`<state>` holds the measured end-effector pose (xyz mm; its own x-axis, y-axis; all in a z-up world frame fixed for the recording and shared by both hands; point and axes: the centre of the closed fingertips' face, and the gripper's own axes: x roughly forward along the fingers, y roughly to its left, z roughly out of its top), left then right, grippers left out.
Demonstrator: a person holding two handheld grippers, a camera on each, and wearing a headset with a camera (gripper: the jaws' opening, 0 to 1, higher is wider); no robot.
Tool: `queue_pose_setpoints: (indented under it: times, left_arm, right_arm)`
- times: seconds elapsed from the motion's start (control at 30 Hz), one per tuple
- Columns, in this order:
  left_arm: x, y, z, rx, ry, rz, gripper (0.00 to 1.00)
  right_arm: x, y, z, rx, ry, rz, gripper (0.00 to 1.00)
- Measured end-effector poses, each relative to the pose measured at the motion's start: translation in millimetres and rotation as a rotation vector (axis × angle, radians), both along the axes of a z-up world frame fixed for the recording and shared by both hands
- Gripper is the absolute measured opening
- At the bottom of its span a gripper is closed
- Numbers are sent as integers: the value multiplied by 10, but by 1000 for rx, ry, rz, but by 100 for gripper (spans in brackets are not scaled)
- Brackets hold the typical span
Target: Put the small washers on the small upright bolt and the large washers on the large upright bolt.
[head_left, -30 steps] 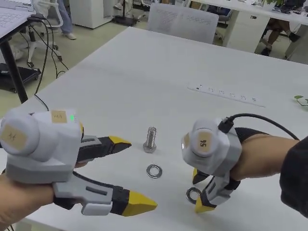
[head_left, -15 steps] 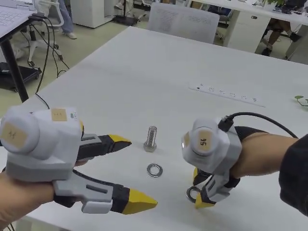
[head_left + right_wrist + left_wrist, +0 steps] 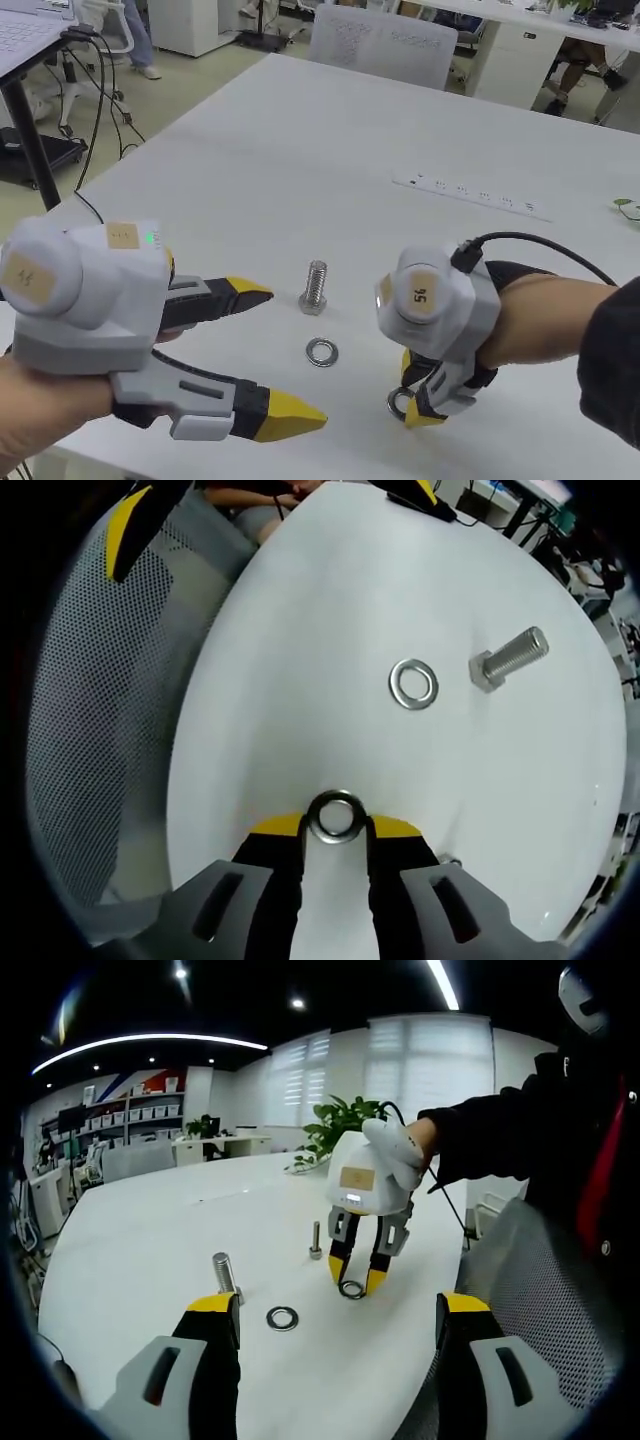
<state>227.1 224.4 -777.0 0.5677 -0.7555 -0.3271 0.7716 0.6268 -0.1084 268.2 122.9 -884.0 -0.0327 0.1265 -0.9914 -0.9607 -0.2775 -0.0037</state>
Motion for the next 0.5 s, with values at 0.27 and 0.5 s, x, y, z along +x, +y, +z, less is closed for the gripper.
queue_pose_setpoints:
  times: [0.27, 0.5]
  left_arm:
    - [-5, 4, 4, -1, 0, 1, 80]
    - [2, -2, 4, 1, 0, -1, 80]
  right_arm:
    - [-2, 3, 0, -7, -2, -7, 24]
    - [0, -4, 8, -6, -1, -16, 24]
